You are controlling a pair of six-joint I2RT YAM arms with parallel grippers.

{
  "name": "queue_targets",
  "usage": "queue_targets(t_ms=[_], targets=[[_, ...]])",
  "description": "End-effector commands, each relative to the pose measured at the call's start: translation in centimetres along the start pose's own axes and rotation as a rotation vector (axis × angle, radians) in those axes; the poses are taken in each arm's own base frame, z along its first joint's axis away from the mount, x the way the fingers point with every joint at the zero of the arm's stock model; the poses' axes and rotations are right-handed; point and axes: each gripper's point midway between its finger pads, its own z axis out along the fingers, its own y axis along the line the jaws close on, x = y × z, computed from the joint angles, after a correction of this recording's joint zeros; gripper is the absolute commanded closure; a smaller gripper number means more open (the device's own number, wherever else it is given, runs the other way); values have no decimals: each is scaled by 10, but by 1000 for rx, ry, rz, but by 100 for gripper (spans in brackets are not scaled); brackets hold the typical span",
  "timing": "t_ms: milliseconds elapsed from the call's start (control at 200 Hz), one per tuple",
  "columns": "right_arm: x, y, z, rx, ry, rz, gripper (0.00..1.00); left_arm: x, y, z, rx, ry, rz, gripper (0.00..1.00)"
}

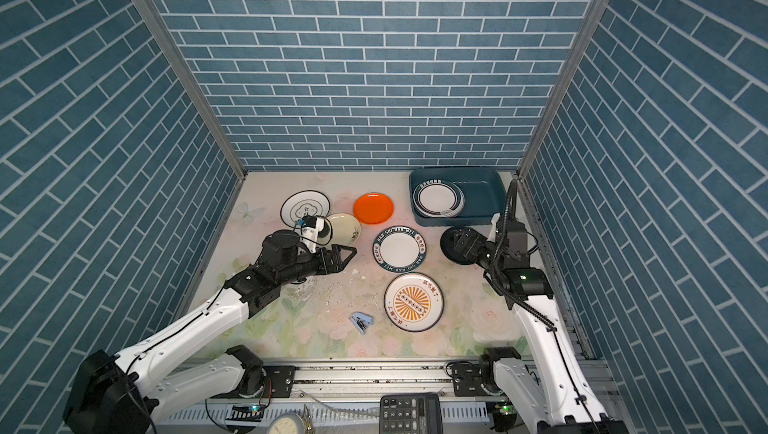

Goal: Place the plates into the plastic bin on the countertop
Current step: 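Release the plate and withdraw the right gripper toward the sunburst plate, then grasp the white orange-sunburst plate by its rim with the right gripper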

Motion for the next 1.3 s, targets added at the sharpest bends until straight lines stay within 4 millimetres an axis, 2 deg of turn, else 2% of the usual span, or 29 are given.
queue_targets(t_ms=[0,190,400,515,910,1000,1110,1215,1295], targets=[[32,-9,-5,-31,64,97,6,8,17,-10,-79,1,-22,0],[70,-26,-4,-63,107,165,6,9,28,-35,-123,-81,-62,1],[106,-38,10,-103,200,249,10,10,35,-52,-169,-106,-74,0],[117,-44,11,-94,230,253,11,14,35,-49,-160,-95,-102,0],[154,-50,12,-123,370,232,26,20,44,-29,-154,-78,-155,0],[160,-49,11,-136,406,222,30,20,43,-24,-151,-68,-155,1],[166,-53,13,-119,432,212,43,19,44,-19,-151,-59,-158,0],[168,-57,14,-100,442,210,46,18,42,-13,-144,-48,-158,0],[168,-61,16,-80,439,206,52,17,39,-9,-132,-40,-158,0]])
